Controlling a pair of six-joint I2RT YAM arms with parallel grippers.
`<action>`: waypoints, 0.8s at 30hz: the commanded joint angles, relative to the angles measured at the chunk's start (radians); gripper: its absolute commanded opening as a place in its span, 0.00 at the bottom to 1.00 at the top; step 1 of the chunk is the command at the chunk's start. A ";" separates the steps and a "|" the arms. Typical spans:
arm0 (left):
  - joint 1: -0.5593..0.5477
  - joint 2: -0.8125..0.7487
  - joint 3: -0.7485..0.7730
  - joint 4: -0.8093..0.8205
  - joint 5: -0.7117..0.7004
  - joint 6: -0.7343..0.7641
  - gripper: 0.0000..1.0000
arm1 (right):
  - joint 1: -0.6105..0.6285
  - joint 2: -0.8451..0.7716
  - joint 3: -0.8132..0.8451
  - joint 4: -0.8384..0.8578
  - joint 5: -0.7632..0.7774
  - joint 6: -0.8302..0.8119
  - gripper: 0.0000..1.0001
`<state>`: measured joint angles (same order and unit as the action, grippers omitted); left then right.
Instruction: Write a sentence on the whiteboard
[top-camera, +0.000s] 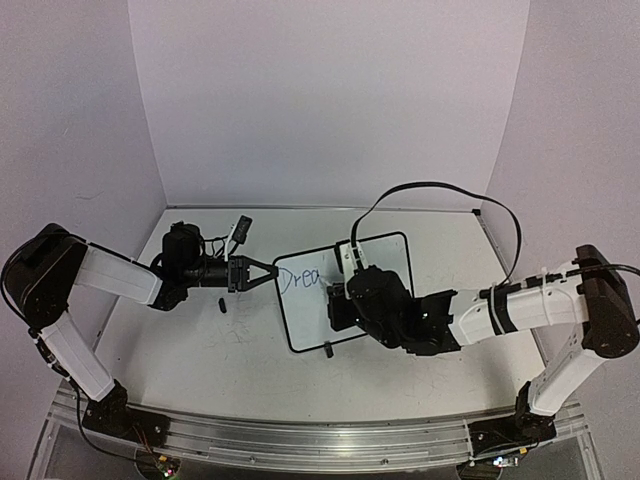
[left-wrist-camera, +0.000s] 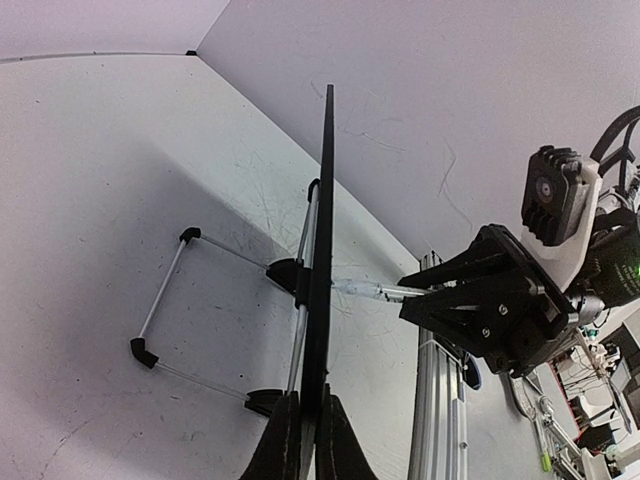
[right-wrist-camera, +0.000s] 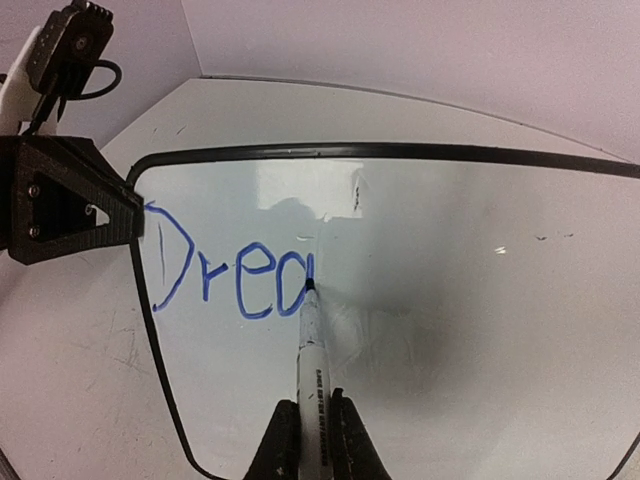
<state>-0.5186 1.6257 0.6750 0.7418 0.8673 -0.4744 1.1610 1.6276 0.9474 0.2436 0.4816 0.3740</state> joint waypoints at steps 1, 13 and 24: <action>-0.007 -0.025 0.027 0.011 0.054 -0.012 0.00 | -0.006 -0.030 -0.039 -0.022 -0.012 0.035 0.00; -0.006 -0.018 0.031 0.008 0.053 -0.011 0.00 | -0.015 -0.210 -0.095 0.080 -0.064 -0.082 0.00; -0.007 -0.018 0.033 0.003 0.055 -0.010 0.00 | -0.016 -0.111 -0.049 0.054 -0.086 -0.113 0.00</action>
<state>-0.5190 1.6257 0.6750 0.7429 0.8795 -0.4706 1.1454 1.4884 0.8696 0.2853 0.4145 0.2871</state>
